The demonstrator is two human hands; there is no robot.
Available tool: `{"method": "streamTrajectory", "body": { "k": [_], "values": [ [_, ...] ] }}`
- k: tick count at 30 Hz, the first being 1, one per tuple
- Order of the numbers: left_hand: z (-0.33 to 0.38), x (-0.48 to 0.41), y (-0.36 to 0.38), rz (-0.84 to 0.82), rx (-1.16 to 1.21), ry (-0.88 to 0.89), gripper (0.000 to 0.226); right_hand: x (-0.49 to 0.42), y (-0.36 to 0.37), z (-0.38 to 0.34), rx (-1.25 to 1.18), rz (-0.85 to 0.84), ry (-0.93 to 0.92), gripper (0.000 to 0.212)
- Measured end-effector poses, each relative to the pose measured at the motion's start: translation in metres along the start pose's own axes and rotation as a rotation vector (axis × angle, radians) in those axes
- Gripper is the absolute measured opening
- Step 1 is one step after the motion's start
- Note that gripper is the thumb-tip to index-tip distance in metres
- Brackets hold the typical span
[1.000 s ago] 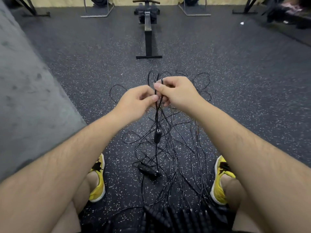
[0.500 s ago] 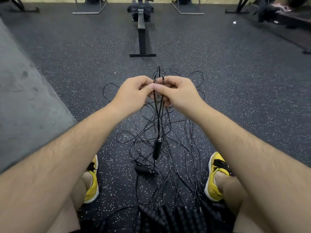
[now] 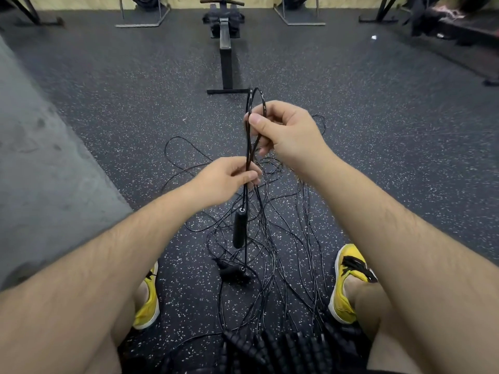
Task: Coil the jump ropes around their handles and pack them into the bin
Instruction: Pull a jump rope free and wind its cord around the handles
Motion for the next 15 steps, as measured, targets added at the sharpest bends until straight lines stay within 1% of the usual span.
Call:
{"method": "streamTrajectory", "body": {
  "k": [2, 5, 10, 15],
  "values": [
    [0.005, -0.003, -0.004, -0.001, 0.014, 0.029, 0.012, -0.001, -0.01, -0.004, -0.02, 0.042, -0.005, 0.006],
    [0.01, -0.004, -0.007, -0.029, 0.084, 0.057, 0.018, -0.002, -0.027, -0.006, -0.043, 0.097, 0.005, 0.011],
    [0.012, -0.005, -0.01, -0.035, 0.238, 0.073, 0.021, -0.003, -0.036, -0.006, -0.077, 0.097, 0.007, 0.011],
    [0.009, -0.008, -0.018, -0.072, 0.458, 0.026, 0.022, -0.006, -0.048, -0.004, -0.027, 0.13, 0.032, 0.019]
  ]
}}
Point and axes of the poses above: each hand's wrist, its own x-axis away from the middle knuckle, its own y-axis out of the palm, z = x × y, the point moved 10 cm from there along -x, towards the middle knuckle, and after that the axes turned 2 degrees about -x, right-handed, at the moved point
